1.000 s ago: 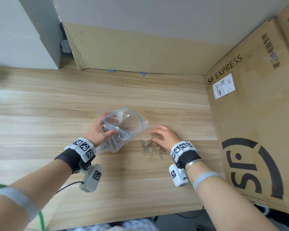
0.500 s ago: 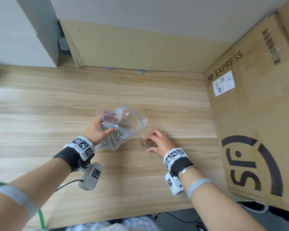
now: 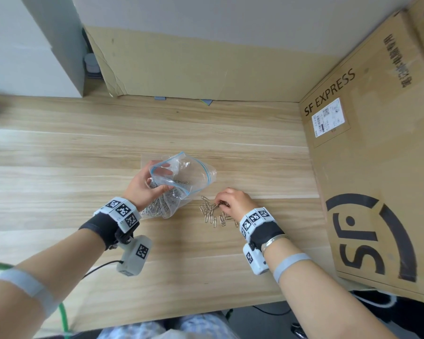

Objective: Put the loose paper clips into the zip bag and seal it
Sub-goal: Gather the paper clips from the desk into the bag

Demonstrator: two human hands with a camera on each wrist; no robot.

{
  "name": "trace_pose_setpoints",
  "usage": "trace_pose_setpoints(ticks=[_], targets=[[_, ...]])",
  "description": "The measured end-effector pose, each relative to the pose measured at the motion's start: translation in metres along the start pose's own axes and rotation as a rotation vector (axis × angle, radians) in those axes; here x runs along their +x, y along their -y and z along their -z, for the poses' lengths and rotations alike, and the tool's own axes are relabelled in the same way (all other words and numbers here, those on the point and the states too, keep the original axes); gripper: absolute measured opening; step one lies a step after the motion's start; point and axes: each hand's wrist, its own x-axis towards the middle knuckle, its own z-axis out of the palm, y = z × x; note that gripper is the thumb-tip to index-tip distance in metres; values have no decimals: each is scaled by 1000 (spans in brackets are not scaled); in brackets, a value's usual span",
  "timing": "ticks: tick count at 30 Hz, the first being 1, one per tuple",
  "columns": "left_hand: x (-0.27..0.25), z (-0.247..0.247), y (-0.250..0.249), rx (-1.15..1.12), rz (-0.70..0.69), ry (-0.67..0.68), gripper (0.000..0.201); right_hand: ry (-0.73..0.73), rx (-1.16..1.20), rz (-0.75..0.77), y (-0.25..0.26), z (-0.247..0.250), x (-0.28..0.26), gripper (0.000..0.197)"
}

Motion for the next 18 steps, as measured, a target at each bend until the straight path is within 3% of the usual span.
trace_pose_setpoints(ticks=[9,14,18], targets=[[1,2,0,36,-13,-1,51,-151,261,-68,6,48,-17,13],[1,1,1,59,-15,6,50,-309,314,157,40,91,-10,14],[2,2,2,83,-12,15,51,-307,260,275,75,90,17,13]])
